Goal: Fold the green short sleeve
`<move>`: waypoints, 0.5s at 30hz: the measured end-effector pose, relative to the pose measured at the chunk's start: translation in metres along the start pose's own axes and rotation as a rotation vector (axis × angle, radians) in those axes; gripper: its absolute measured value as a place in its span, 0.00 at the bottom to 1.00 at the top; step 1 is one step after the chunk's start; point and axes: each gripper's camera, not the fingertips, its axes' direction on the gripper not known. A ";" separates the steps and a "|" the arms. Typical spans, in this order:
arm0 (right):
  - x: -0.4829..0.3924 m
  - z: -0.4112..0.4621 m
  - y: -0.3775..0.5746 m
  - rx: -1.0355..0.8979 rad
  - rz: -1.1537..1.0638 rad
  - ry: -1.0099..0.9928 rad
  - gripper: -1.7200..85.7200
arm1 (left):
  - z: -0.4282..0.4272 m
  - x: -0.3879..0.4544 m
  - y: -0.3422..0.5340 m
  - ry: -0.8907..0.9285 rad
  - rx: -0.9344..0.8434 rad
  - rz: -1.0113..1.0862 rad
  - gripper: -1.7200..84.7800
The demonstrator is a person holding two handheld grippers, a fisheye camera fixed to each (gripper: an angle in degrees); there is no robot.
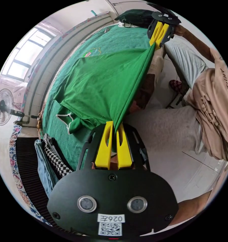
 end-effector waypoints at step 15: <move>0.148 -0.062 -0.041 0.070 0.096 0.149 0.00 | -0.030 -0.209 -0.134 -0.226 0.030 0.063 0.02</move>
